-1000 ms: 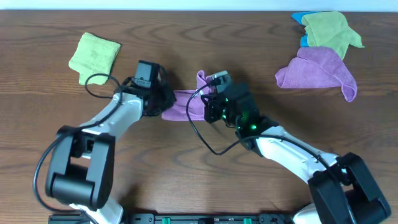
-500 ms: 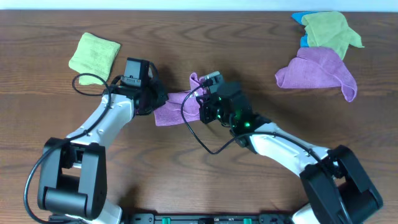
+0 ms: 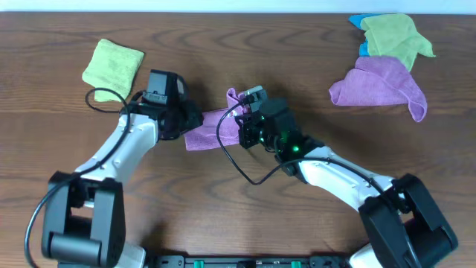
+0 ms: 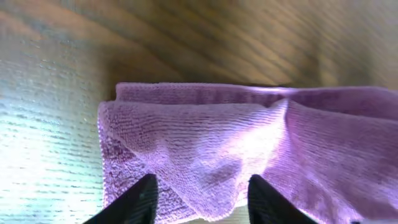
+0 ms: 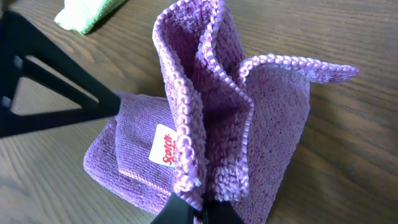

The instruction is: Fold the cloth

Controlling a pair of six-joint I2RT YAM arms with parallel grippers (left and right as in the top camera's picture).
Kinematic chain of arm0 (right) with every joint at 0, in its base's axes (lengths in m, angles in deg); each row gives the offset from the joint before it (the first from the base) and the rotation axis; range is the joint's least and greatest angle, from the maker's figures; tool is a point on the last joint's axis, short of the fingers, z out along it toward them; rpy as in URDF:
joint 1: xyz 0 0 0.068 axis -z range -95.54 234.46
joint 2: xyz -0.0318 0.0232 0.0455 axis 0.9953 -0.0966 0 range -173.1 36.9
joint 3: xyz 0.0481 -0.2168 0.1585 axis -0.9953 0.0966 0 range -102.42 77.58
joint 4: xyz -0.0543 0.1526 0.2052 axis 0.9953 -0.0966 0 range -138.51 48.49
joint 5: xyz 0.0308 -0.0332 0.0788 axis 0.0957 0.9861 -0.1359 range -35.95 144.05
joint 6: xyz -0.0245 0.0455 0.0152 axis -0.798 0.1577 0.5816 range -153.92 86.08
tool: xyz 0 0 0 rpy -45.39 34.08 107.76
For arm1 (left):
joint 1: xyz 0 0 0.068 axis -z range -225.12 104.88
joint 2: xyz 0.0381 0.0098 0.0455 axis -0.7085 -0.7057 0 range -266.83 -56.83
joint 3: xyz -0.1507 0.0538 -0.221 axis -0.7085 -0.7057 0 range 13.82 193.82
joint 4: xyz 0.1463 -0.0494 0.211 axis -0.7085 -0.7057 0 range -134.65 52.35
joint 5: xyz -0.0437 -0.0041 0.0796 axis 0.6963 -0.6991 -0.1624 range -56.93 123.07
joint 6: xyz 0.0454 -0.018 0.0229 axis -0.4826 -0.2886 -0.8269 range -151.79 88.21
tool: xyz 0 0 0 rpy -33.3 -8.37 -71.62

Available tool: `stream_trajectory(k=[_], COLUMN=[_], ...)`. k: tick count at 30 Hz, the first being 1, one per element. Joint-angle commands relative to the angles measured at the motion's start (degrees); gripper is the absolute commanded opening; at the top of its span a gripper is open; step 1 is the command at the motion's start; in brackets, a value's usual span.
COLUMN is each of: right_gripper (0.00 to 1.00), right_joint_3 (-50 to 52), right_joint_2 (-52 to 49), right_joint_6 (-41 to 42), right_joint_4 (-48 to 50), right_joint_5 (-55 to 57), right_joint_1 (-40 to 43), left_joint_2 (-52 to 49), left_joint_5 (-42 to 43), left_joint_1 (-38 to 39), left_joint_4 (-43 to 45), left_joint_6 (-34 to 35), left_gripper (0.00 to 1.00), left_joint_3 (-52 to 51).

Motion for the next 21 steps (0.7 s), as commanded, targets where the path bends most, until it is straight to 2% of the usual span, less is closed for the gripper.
stream_trajectory(k=[1,8,21], right_gripper=[0.01,0.01,0.01], right_joint_3=[-1.3,-4.0,-8.6], right_joint_2=[-0.4,-0.4,-4.7], right_joint_6=[-1.6,-6.0,-8.6], right_joint_4=[-0.3,-3.0,-4.8], right_joint_5=[0.3,-0.1,-0.1], right_joint_1=[-0.5,-1.9,-5.9], left_joint_2=[2.7,6.8,9.3], left_joint_5=[-0.3,-3.1,-3.4], left_joint_1=[-1.0,-4.6,-8.0], left_joint_4=[-1.0,-6.4,-8.8], left_joint_6=[-1.6,-3.0,-4.6], left_gripper=[0.53,0.56,0.55], left_joint_3=[1.4,1.4,1.4])
